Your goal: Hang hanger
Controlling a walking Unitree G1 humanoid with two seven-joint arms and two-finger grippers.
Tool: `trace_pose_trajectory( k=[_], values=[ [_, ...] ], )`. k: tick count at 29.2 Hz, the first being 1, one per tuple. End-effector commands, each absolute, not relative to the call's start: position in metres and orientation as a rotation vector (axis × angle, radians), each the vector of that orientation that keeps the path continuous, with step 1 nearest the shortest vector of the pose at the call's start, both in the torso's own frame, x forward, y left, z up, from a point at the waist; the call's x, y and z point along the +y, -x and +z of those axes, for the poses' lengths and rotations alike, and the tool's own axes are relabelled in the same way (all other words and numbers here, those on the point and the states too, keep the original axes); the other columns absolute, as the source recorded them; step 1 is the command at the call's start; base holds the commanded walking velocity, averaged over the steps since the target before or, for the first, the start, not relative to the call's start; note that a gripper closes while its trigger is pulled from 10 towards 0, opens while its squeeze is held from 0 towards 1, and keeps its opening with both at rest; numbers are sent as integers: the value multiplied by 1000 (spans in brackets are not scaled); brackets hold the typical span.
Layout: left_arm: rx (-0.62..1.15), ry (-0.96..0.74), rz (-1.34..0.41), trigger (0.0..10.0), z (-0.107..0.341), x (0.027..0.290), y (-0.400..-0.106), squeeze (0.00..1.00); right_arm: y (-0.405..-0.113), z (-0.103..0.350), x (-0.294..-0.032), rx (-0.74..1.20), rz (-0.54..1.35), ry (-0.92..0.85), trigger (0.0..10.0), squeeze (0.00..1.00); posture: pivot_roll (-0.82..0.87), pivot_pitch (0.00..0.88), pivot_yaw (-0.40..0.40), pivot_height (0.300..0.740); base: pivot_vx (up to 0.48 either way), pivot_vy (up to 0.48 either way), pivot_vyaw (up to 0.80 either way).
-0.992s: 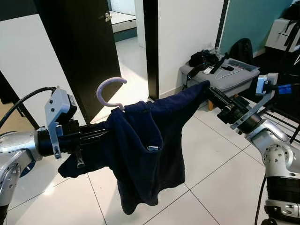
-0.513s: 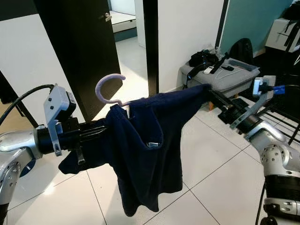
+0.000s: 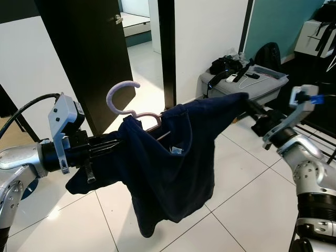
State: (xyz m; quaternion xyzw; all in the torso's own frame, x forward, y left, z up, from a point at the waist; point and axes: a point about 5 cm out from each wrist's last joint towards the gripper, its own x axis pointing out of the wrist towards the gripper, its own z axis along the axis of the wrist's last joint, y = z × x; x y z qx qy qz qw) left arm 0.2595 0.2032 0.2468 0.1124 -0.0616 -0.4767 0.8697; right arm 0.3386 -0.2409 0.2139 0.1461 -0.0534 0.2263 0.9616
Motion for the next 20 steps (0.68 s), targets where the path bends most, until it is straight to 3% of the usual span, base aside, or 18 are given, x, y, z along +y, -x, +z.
trace_pose_trajectory(
  k=[1,6,11,13,17,18,20],
  values=[
    [-169,-235,-987,10000,253,206,-260,0,-337,206,-235,-57,491,-267,10000,1000,-59,0,68,740,0,0,0],
    [-166,-236,-999,10000,253,204,-260,0,-339,206,-247,-50,428,-196,10000,1000,-59,0,68,740,0,0,0],
    [-156,-240,-1013,10000,250,201,-259,0,-341,213,-279,-30,305,-2,10000,1000,-61,0,65,740,0,0,0],
    [-140,-252,-1028,10000,248,199,-259,0,-338,231,-305,-66,241,59,10000,1000,-58,0,62,740,0,0,0],
    [-128,-260,-1047,10000,246,196,-258,0,-335,250,-308,-135,292,39,10000,1000,-58,0,62,740,0,0,0],
    [-106,-282,-1075,10000,242,192,-257,0,-329,268,-297,-192,463,22,10000,1000,-59,0,60,740,0,0,0],
    [-106,-282,-1075,10000,242,192,-257,0,-329,268,-297,-192,463,22,10000,1000,-59,0,60,740,0,0,0]
  ],
)
